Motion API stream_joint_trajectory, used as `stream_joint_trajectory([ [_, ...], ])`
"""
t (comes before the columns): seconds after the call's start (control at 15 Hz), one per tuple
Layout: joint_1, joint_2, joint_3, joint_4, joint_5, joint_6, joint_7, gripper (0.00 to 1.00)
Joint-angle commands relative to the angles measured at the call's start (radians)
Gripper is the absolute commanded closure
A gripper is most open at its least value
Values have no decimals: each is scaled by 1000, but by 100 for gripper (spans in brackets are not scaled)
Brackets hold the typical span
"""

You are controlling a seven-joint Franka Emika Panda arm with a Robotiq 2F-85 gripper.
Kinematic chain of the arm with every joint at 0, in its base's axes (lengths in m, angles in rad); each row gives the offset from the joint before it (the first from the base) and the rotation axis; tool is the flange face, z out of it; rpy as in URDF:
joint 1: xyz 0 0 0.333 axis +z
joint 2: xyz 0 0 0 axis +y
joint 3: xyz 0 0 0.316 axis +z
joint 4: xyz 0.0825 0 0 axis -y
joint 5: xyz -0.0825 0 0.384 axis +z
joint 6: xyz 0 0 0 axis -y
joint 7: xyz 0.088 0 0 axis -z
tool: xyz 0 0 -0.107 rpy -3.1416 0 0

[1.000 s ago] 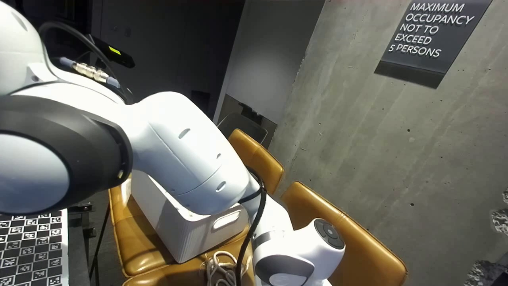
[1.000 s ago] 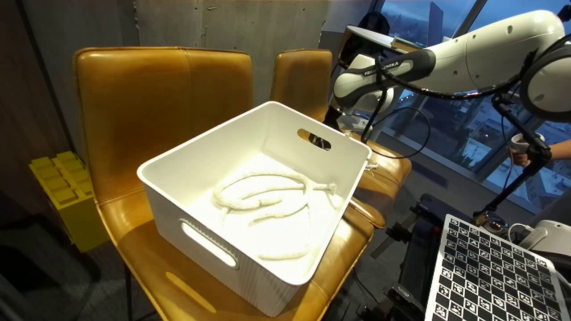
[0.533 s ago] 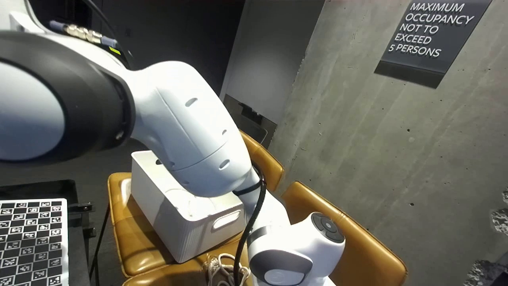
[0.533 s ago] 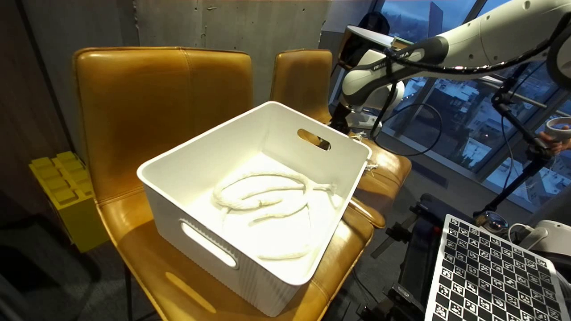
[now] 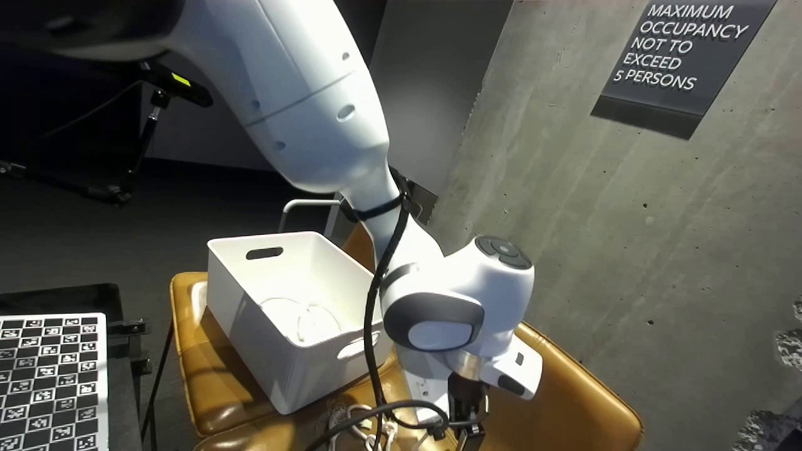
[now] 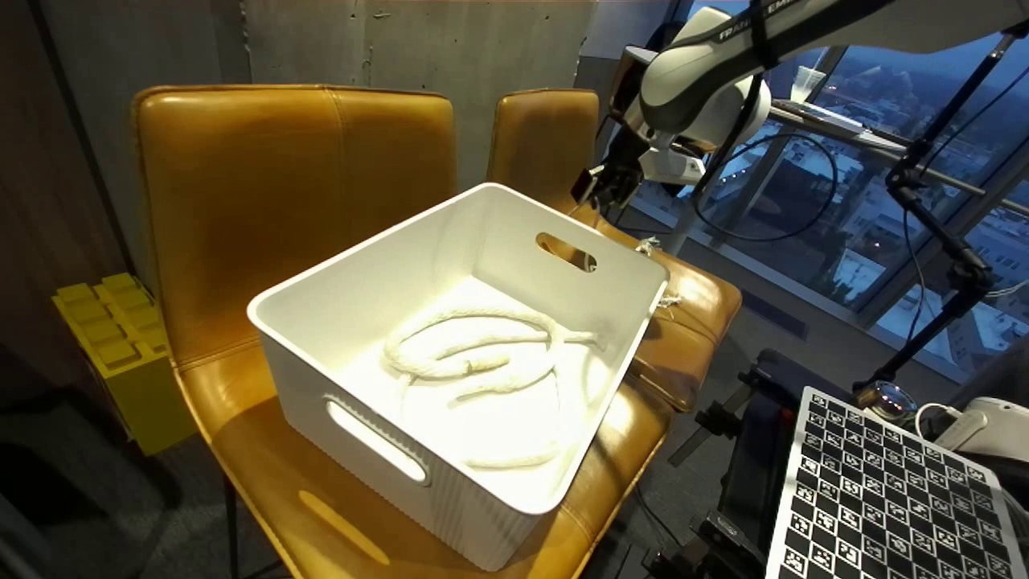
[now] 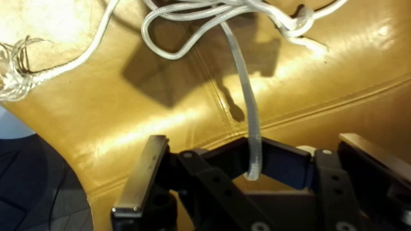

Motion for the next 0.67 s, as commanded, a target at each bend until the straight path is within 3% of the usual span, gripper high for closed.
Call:
stream_joint_trajectory([
  [0.0,0,-228,56,-234,-14,84,-51,100],
  [0.27,47,-420,88,-386,-22,97,-55,100],
  [0.6,173,-644,92,-538,-69,53,14,100],
])
